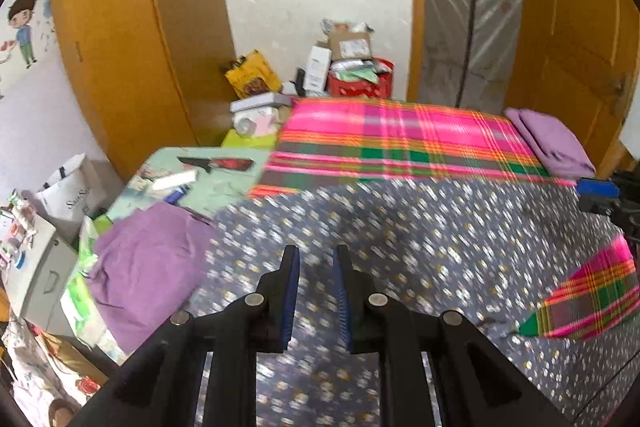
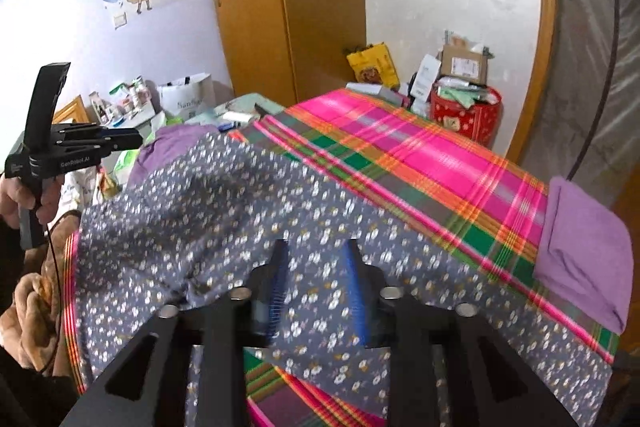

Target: Fold clothes

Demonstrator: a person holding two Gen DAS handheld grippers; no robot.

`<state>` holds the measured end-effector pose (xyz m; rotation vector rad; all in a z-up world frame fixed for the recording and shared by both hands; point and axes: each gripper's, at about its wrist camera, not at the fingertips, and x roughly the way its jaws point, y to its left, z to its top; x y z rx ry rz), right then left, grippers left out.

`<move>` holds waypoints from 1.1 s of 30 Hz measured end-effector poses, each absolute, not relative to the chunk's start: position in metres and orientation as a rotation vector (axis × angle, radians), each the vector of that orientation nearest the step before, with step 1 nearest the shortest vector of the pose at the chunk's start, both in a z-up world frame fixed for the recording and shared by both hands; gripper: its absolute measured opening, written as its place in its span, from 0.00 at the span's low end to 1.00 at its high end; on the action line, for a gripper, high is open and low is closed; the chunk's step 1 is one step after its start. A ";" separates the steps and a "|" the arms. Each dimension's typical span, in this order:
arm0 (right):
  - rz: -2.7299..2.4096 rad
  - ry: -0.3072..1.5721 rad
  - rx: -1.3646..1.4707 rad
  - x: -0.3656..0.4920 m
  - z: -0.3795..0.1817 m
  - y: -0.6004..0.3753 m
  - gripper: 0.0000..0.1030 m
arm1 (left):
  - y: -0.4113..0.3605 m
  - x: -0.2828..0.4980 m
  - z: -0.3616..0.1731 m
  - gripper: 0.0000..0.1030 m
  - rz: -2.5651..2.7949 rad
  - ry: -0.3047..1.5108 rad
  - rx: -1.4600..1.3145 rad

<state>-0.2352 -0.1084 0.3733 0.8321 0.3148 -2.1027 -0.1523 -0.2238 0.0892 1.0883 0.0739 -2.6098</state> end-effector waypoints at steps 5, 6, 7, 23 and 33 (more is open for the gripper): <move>-2.107 0.314 0.799 -0.237 0.387 -0.118 0.54 | -0.245 -0.150 0.106 0.17 -2.607 0.087 1.036; -2.103 0.316 0.799 -0.238 0.388 -0.121 0.54 | -0.249 -0.151 0.106 0.17 -2.610 0.108 1.038; -2.099 0.317 0.798 -0.238 0.388 -0.123 0.54 | -0.254 -0.152 0.106 0.18 -2.619 0.134 1.044; -2.097 0.355 0.839 -0.256 0.376 -0.140 0.54 | -0.333 -0.163 0.094 0.21 -2.566 0.349 1.048; -2.084 0.375 0.935 -0.290 0.340 -0.147 0.54 | -0.334 -0.198 0.035 0.17 -2.598 0.194 1.228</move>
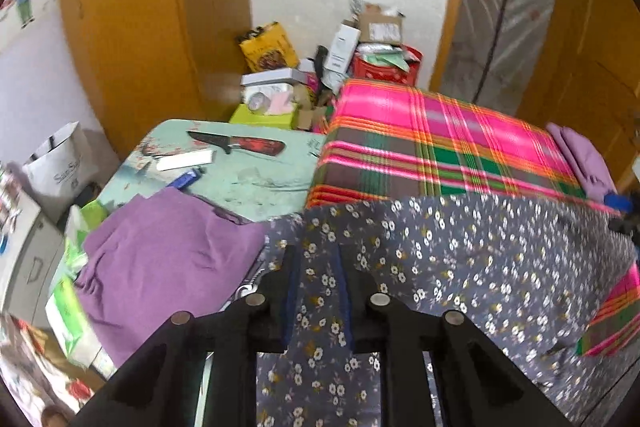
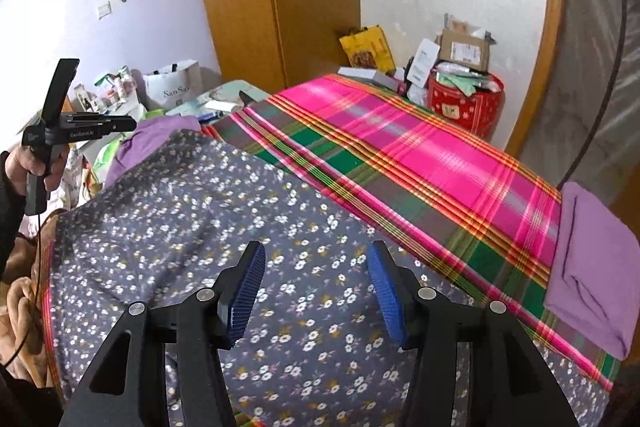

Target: Fold clothes

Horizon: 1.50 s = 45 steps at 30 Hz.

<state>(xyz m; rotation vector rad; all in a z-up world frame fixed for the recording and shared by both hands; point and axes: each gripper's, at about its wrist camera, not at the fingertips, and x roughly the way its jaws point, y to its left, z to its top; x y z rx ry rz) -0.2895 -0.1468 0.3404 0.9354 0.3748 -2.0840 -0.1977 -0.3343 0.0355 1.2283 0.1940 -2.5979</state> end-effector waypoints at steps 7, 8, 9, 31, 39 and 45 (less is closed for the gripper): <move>-2.048 0.427 0.960 -0.312 0.322 -0.167 0.54 | -0.350 -0.221 0.019 0.17 -2.627 0.108 1.269; -2.041 0.430 0.961 -0.314 0.320 -0.170 0.54 | -0.355 -0.225 0.016 0.17 -2.624 0.123 1.285; -2.032 0.433 0.961 -0.316 0.318 -0.173 0.54 | -0.360 -0.228 0.013 0.17 -2.620 0.136 1.295; -1.882 0.473 1.032 -0.369 0.269 -0.223 0.54 | -0.411 -0.252 -0.040 0.37 -2.727 0.378 1.398; -1.838 0.471 1.053 -0.379 0.263 -0.224 0.53 | -0.419 -0.253 -0.043 0.37 -2.765 0.435 1.404; -1.837 0.514 1.034 -0.374 0.263 -0.227 0.15 | -0.416 -0.252 -0.043 0.34 -2.775 0.411 1.378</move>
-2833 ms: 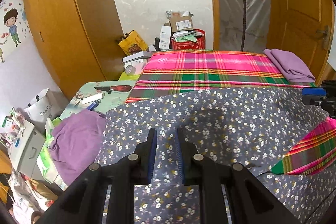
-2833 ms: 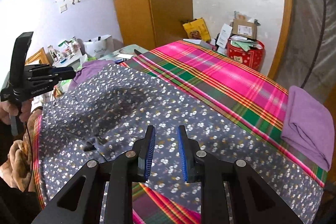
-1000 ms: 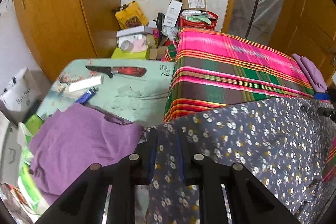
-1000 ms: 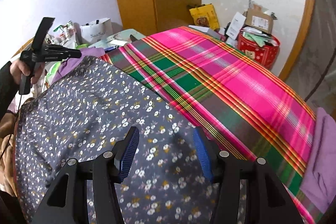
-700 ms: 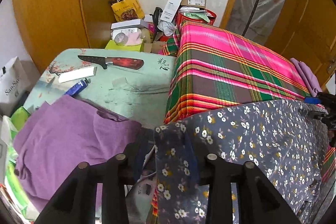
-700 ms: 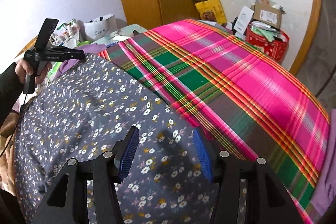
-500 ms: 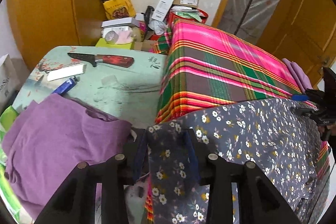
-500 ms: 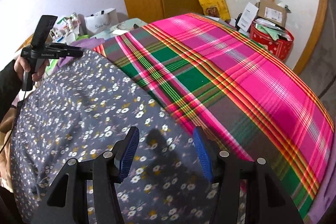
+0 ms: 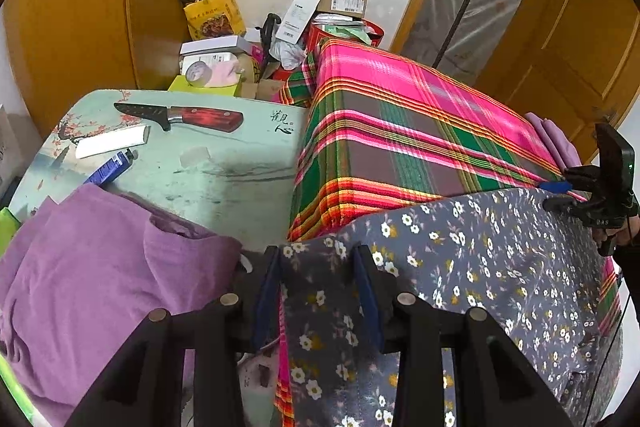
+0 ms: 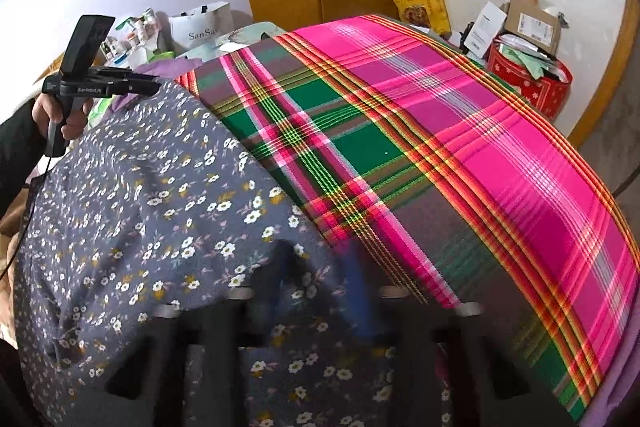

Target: Fold clothes

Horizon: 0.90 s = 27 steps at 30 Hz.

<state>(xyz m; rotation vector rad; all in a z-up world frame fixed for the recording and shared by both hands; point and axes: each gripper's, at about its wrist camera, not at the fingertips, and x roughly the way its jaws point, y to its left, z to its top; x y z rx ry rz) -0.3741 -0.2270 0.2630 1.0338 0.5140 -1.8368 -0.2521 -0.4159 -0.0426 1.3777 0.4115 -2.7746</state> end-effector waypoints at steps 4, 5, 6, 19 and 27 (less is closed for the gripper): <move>-1.852 0.573 1.010 -0.365 0.264 -0.234 0.07 | -0.410 -0.251 -0.040 0.30 -2.768 0.360 1.349; -1.859 0.587 1.005 -0.363 0.265 -0.236 0.05 | -0.408 -0.250 -0.039 0.29 -2.763 0.336 1.338; -1.868 0.600 1.000 -0.361 0.265 -0.237 0.05 | -0.407 -0.249 -0.038 0.29 -2.760 0.319 1.327; -1.971 0.559 0.862 -0.316 0.321 -0.220 0.04 | -0.395 -0.209 0.008 0.28 -2.816 0.273 1.127; -1.999 0.529 0.773 -0.268 0.358 -0.204 0.04 | -0.381 -0.164 0.040 0.28 -2.861 0.281 1.004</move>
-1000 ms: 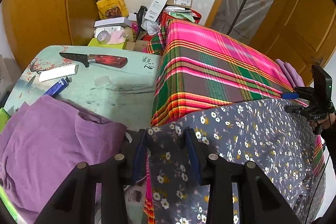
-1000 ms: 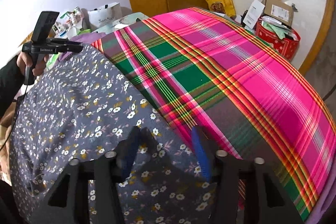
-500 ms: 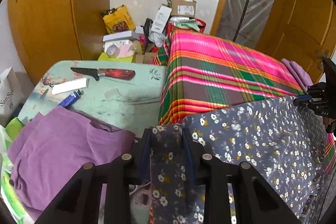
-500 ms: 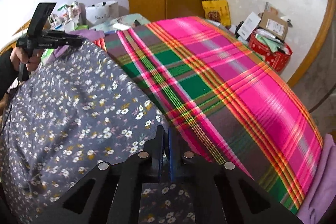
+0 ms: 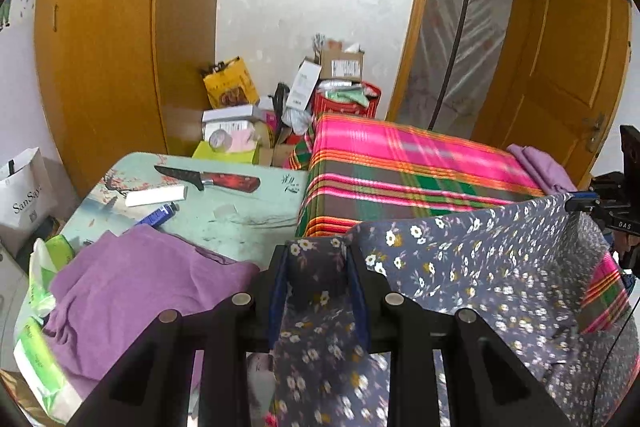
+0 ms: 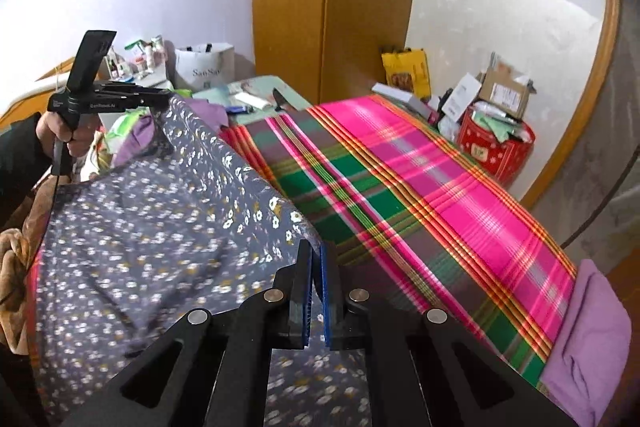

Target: Fold clothes

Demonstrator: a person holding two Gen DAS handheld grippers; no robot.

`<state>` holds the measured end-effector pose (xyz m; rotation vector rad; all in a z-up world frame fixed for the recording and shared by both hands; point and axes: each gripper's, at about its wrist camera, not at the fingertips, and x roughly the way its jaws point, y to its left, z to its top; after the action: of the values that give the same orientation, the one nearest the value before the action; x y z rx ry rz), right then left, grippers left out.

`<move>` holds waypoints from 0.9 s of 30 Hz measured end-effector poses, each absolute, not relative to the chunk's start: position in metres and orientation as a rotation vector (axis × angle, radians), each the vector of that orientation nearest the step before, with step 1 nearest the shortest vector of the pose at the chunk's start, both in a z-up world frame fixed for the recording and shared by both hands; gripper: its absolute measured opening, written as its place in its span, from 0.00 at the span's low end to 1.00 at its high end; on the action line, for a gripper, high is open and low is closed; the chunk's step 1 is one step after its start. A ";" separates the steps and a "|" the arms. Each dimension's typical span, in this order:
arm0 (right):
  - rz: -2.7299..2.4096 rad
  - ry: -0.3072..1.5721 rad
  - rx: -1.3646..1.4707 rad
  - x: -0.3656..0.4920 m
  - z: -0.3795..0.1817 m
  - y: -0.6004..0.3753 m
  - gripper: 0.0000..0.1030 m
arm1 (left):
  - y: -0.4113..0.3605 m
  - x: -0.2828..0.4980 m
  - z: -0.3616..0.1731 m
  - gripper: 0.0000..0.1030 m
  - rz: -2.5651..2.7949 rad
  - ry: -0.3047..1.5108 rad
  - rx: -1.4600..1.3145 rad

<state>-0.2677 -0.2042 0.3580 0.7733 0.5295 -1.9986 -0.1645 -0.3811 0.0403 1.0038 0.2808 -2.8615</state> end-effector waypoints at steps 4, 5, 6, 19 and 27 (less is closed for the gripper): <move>-2.002 0.528 0.735 -0.236 0.372 -0.196 0.04 | -0.374 -0.137 0.053 0.28 -2.882 0.288 0.948; -2.004 0.529 0.726 -0.226 0.375 -0.193 0.04 | -0.372 -0.129 0.055 0.28 -2.887 0.290 0.934; -2.004 0.531 0.718 -0.217 0.376 -0.191 0.04 | -0.370 -0.121 0.057 0.28 -2.892 0.291 0.920; -1.961 0.534 0.745 -0.110 0.349 -0.162 0.04 | -0.338 -0.015 0.032 0.29 -2.911 0.399 0.837; -1.932 0.527 0.894 -0.080 0.290 -0.157 0.04 | -0.322 0.019 -0.008 0.29 -2.867 0.474 0.924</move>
<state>-0.0797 -0.1566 0.2903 0.8936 0.5271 -1.9321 0.0193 -0.3222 -0.0075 0.9239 0.4739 -2.8666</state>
